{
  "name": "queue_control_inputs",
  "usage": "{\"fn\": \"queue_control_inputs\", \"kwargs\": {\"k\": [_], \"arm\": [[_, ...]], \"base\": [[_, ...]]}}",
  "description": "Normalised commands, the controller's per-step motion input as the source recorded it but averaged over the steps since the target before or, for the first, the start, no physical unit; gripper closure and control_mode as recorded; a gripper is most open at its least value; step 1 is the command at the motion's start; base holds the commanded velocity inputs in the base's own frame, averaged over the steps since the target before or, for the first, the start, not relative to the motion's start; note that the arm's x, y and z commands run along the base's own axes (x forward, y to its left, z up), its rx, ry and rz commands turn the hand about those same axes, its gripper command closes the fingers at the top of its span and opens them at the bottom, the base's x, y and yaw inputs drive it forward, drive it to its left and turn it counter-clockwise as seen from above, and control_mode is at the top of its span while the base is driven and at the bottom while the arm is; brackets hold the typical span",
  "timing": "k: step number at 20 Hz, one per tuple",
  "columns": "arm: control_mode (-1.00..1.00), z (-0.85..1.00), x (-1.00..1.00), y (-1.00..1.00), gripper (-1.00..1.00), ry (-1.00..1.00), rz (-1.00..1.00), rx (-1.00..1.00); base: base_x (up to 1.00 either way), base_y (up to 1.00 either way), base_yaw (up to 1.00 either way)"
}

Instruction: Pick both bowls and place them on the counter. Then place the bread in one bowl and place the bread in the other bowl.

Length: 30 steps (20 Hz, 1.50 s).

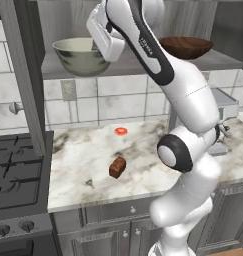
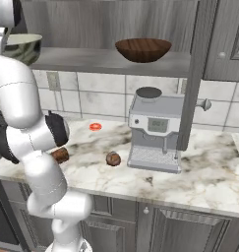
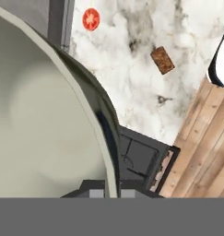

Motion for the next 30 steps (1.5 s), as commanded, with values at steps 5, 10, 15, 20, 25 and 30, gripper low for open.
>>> {"fn": "queue_control_inputs", "kwargs": {"k": [5,10,15,20,25,30], "arm": [[-1.00,-0.11,-0.84,-0.30,1.00,-0.04,0.00,0.00],[-1.00,-0.18,-0.81,-0.37,1.00,-0.02,0.00,0.01],[-1.00,-0.29,-0.77,-0.36,1.00,-0.06,0.00,0.02],[-1.00,-0.42,-0.67,-0.26,1.00,-0.12,0.00,0.03],[-1.00,-0.49,-0.25,-0.06,1.00,0.00,0.00,0.00],[-1.00,-0.52,-0.15,-0.05,1.00,-0.03,0.00,0.00]], "base": [[0.00,0.00,0.00],[0.00,0.00,0.00],[0.00,0.00,0.00],[0.00,0.00,0.00],[0.00,0.00,0.00],[0.00,0.00,0.00]]}}
